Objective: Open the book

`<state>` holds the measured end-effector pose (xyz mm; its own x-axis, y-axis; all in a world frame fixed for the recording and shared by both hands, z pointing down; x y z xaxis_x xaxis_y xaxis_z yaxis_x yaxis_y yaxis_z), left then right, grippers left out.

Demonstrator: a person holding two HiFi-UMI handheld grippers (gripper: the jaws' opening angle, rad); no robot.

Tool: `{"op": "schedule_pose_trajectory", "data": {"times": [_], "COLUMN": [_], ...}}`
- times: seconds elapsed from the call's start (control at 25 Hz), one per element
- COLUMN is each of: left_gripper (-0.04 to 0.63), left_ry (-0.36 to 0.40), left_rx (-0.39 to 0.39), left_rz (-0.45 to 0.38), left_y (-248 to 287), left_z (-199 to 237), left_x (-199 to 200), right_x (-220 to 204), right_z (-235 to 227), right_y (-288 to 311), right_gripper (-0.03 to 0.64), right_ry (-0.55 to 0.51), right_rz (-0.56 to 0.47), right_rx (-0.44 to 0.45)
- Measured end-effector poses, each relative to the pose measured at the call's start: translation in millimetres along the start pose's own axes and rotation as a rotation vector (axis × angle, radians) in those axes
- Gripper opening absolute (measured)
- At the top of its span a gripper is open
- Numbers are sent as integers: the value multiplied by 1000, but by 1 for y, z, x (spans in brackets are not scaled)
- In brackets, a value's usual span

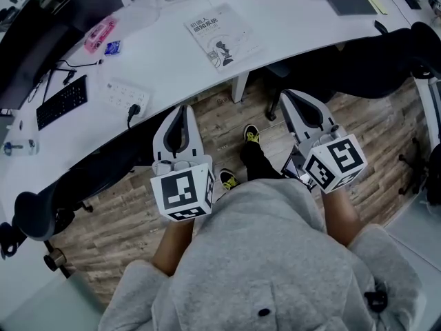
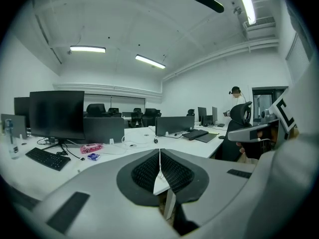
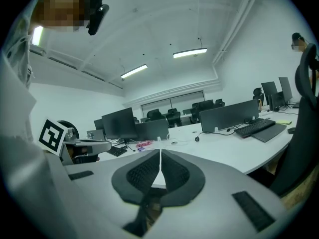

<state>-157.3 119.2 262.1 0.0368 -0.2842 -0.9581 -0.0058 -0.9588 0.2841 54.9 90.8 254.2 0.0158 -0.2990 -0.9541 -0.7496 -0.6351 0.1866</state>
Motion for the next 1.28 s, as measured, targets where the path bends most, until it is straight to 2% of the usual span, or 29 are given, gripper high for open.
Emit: {"op": "schedule_pose_trajectory", "data": {"times": [0.4, 1.28], "left_gripper": [15, 15], "left_ry": [18, 51], "left_rx": [-8, 6], "left_rz": [53, 68], "left_y": [37, 107], "left_z": [-4, -37], "left_x": [-5, 25], "right_x": [-2, 18], "right_z": [-30, -104], "right_y": [22, 48], "right_gripper": [32, 32], "right_ry": [27, 93], "right_rz": [26, 7], "right_rx": [3, 21]}}
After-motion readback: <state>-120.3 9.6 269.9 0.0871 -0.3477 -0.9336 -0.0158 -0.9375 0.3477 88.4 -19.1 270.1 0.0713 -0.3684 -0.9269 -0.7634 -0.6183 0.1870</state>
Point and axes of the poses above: the fingertips, and each gripper's own axes: y forward along the fingers, z to its left, x out of its top, the point moved 3 cm from there along -y, backward along the fingers, and after that the axes turned 10 degrees about x, right-handed, at the moved point
